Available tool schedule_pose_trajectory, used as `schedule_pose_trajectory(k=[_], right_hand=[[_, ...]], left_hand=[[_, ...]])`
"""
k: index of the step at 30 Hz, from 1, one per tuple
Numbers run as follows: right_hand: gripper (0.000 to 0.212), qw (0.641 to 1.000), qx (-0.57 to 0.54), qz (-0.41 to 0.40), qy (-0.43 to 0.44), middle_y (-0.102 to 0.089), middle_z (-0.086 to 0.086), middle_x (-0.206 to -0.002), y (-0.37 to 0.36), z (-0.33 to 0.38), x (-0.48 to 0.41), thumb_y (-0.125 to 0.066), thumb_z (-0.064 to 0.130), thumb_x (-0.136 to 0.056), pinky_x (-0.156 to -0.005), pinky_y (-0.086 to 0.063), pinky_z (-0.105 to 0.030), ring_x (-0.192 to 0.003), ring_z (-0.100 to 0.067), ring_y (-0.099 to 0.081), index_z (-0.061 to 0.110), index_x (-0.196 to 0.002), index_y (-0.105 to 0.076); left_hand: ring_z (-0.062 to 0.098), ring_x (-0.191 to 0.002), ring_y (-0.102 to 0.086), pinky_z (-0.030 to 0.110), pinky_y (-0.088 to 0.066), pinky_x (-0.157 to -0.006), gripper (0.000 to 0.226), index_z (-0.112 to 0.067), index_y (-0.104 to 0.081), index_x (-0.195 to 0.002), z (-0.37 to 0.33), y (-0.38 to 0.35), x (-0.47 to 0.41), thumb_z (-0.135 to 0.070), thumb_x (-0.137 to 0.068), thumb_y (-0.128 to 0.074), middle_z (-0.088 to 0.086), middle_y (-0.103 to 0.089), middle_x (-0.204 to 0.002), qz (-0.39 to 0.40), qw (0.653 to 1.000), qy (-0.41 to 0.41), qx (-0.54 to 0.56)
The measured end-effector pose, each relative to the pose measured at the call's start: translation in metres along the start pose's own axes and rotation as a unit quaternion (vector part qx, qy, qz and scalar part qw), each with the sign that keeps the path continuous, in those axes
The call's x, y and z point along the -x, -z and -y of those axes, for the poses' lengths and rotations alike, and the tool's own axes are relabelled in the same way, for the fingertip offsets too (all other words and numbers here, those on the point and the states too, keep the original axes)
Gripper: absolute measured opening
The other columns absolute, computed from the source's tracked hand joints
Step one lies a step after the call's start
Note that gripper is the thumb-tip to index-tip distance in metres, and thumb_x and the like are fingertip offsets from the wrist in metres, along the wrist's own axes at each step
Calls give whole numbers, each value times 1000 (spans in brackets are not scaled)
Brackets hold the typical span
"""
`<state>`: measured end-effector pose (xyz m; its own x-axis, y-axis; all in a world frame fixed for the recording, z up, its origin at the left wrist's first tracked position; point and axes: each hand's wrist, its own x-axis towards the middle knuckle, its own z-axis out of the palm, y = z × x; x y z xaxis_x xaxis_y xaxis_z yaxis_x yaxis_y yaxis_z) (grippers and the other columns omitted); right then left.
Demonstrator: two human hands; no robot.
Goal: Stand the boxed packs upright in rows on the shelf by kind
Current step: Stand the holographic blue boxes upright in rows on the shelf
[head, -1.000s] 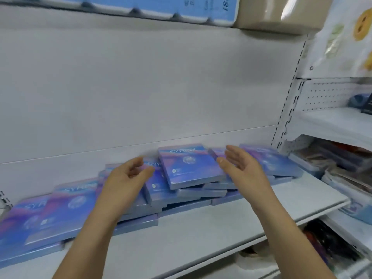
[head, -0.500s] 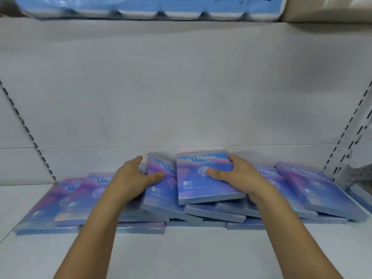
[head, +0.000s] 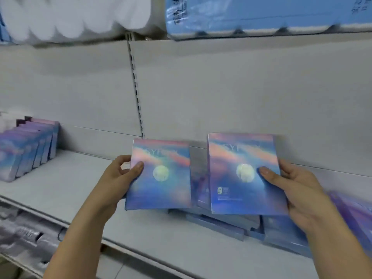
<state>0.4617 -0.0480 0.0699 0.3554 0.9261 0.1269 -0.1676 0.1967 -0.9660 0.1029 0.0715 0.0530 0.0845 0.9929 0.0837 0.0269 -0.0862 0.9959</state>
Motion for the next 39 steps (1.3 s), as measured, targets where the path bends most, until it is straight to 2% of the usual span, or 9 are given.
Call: schedule_pose_trajectory(k=[3,6,8,12,18,21,25,32,39], right_hand=[[38,999,-27,32,11,-78,-12,-110,-71,-16,1,-76,11,-72,-63,-62,-34,-90,-27,-78,12,-110,-76],[29,997,-53,51,15,-79,-9,-108,-149,-47,5,-74,10,-74,-63,-64,-38,-87,-25,-79,20,-101,-79],[29,996,-69,58,14,-79,-11,-108,-201,-73,7,-71,6,-76,-66,-65,-40,-85,-24,-78,18,-101,-78],[41,993,-78,84,-27,-77,-14,-114,-308,-122,9,-71,5,-75,-68,-64,-36,-88,-23,-78,7,-116,-71],[36,990,-75,101,-56,-79,-10,-109,-426,-166,8,-73,6,-72,-64,-62,-31,-87,-21,-78,10,-107,-76],[35,991,-73,100,-50,-78,-12,-111,-463,-178,1,-74,6,-72,-64,-62,-33,-88,-24,-78,12,-107,-78],[36,993,-60,88,-48,-78,-10,-112,-508,-198,-19,-75,7,-76,-64,-62,-35,-90,-26,-78,15,-111,-77],[30,995,-81,25,-44,-80,-8,-106,-574,-235,-75,-70,0,-85,-60,-62,-33,-81,-22,-78,13,-111,-74],[31,998,-41,-43,-21,-78,-11,-110,-604,-242,-120,-70,-3,-88,-77,-63,-42,-91,-29,-76,11,-115,-70]], left_hand=[[22,-75,-79,29,-58,-51,19,-26,-66,-111,18,68,3,-26,-92,-71,11,-81,-96,-46,996,-14,73],[24,-81,-79,41,-63,-68,15,-26,-77,-100,43,144,6,-29,-86,-73,13,-80,-101,-88,991,-16,103],[28,-82,-79,44,-64,-69,21,-21,-79,-99,57,198,7,-30,-80,-74,15,-80,-103,-104,986,-6,129],[30,-82,-78,38,-64,-63,33,-8,-74,-109,74,299,4,-24,-80,-72,20,-79,-105,-134,979,-10,155],[23,-85,-74,40,-60,-76,18,-11,-73,-105,87,404,-12,-20,-93,-65,17,-78,-107,-177,976,-36,122],[26,-86,-73,37,-62,-75,16,-11,-71,-107,96,442,-30,-17,-95,-63,21,-76,-112,-190,971,-27,140],[25,-86,-79,34,-65,-66,22,-24,-77,-102,98,480,-57,-33,-83,-70,10,-80,-107,-180,970,-13,165],[24,-82,-78,33,-62,-60,26,-19,-76,-107,88,531,-124,-30,-85,-68,15,-79,-108,-137,979,-20,151],[25,-83,-78,40,-64,-66,30,-19,-76,-110,87,545,-177,-27,-82,-69,17,-79,-105,-65,984,-20,162]])
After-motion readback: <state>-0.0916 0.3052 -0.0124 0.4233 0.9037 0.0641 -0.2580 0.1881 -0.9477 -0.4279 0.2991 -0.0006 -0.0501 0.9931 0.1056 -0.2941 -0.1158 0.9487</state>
